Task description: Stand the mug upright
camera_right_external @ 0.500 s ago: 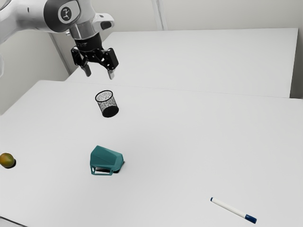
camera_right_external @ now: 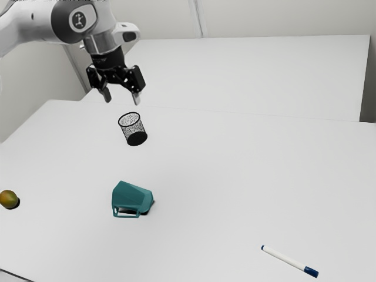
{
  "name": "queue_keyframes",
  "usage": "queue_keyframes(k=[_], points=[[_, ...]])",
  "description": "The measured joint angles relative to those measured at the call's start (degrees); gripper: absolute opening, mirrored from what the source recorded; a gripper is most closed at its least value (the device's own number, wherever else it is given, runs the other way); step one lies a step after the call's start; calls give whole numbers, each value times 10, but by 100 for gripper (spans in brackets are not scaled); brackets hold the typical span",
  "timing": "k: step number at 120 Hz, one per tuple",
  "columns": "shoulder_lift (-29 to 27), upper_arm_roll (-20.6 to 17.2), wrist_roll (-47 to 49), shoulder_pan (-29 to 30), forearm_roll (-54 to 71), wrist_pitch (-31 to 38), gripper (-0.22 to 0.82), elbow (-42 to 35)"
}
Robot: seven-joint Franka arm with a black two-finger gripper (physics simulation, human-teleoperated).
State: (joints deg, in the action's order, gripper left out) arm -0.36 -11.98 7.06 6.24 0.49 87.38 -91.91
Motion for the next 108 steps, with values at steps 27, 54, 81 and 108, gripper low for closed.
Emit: queue_keyframes(k=[27, 54, 81, 108], points=[[-19, 0, -23, 28, -64, 4, 60, -83], [-47, 0, -114, 134, -115, 65, 60, -191], [-51, 1, -228, 193, -218, 121, 60, -269], [-28, 2, -334, 246, -295, 148, 60, -314]])
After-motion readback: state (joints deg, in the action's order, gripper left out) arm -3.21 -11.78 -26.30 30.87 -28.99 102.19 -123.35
